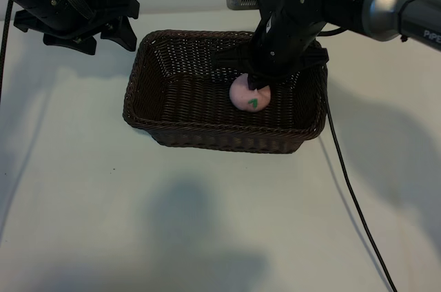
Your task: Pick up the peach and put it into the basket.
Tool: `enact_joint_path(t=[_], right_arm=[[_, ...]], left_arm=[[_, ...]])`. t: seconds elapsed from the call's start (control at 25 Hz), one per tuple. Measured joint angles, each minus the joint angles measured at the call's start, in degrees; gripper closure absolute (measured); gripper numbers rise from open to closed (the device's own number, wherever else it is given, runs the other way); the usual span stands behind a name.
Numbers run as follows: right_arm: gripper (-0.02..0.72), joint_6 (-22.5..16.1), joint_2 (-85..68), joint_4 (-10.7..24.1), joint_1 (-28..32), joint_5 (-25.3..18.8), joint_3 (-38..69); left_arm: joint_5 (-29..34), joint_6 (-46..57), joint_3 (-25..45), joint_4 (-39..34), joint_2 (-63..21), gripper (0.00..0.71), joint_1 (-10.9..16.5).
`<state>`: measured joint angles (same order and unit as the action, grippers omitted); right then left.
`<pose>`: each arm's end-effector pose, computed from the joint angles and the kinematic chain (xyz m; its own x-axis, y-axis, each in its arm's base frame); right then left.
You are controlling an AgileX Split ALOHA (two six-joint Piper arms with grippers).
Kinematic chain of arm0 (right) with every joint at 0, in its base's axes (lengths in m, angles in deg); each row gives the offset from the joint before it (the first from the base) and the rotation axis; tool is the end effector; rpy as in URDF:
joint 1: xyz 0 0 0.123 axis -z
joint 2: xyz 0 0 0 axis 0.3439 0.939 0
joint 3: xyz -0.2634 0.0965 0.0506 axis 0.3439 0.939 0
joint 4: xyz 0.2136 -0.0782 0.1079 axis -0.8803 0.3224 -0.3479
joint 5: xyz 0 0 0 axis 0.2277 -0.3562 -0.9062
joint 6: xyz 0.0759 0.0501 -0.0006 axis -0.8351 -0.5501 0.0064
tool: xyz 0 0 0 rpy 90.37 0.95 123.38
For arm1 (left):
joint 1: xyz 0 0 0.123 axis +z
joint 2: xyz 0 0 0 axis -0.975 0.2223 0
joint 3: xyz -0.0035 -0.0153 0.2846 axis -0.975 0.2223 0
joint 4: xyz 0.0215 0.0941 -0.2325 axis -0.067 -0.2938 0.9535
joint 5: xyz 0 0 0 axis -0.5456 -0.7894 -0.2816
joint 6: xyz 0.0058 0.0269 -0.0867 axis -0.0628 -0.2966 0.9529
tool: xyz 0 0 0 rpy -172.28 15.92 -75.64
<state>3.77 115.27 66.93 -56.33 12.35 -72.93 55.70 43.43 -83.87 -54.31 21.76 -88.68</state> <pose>0.3526 0.2695 0.1992 -0.9335 -0.1384 -0.3308 -0.2323 0.9362 0.2637 0.3678 -0.0946 0.2891 -0.9201 0.0328 -0.3903 0.1419 0.9567 -0.2541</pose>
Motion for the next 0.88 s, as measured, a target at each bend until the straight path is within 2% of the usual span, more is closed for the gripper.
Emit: enact_joint_path(t=[0.2,0.32,0.44,0.56,0.68,0.76,0.88], right_arm=[[0.665,0.71,1.63,-0.18,-0.34,0.38,-0.06],[0.637,1.99,1.69,-0.31,-0.34,0.38,-0.06],[0.539,4.01,1.69,-0.7,-0.34,0.38,-0.11],[0.358,6.32,1.57,-1.62,-0.34,0.15,-0.17],[0.212,7.67,0.98,-2.03,-0.34,-0.39,-0.33],[0.17,8.17,0.41,-1.95,-0.34,-2.16,-1.67],[0.16,8.43,-0.04,-0.21,-0.34,-7.06,-5.62]], left_arm=[[0.0,-0.05,0.0,0.0,0.0,0.133,0.0],[-0.16,-0.05,0.0,0.0,0.0,0.133,0.0],[-0.3,-0.05,0.0,0.0,0.0,0.133,0.0],[-0.3,-0.05,0.0,0.0,0.0,0.133,0.0],[-0.42,-0.05,0.0,0.0,0.0,0.133,0.0],[-0.48,-0.05,0.0,0.0,0.0,0.133,0.0],[-0.48,-0.05,0.0,0.0,0.0,0.133,0.0]])
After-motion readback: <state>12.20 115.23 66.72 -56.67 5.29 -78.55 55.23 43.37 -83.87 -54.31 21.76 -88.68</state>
